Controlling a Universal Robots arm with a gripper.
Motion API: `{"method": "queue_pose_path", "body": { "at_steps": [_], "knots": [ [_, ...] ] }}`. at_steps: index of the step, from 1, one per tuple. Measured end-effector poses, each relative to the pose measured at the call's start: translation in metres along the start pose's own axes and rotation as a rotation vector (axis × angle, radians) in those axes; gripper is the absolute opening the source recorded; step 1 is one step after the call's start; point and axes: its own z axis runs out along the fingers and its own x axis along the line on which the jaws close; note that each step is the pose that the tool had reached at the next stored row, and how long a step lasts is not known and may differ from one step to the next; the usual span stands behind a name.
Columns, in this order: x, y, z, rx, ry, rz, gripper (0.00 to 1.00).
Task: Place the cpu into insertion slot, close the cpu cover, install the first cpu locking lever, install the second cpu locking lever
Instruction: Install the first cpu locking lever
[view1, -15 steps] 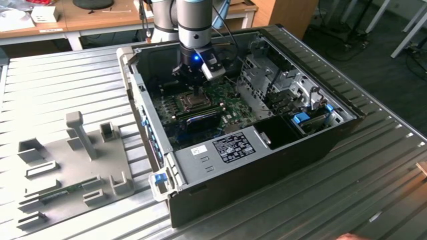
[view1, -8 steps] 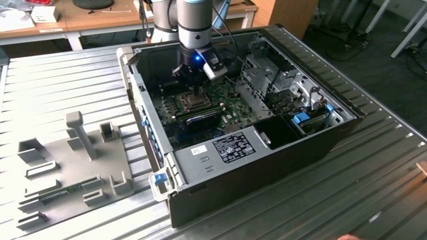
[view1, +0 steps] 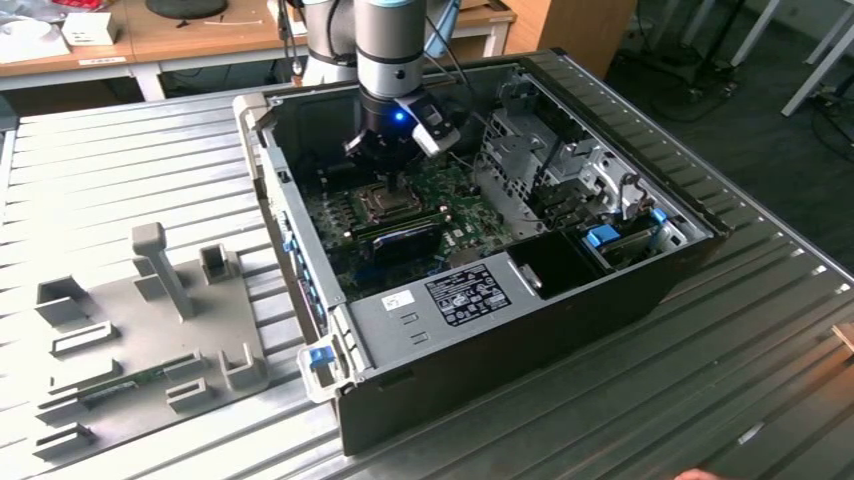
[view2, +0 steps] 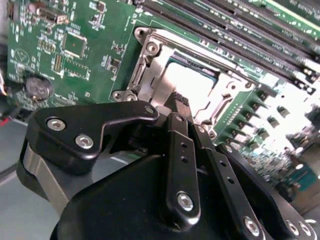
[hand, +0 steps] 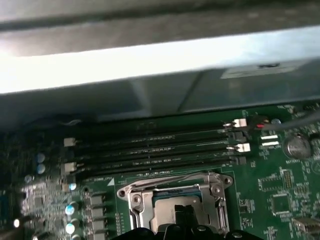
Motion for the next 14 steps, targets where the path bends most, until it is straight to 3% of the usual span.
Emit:
{"method": "queue_pose_path", "body": {
  "at_steps": [3, 14],
  "knots": [
    [0.0000, 0.0000, 0.0001, 0.0056, 0.0013, -0.030, 0.10],
    [-0.0004, 0.0003, -0.0057, 0.0052, 0.0018, -0.041, 0.10]
  ]
}}
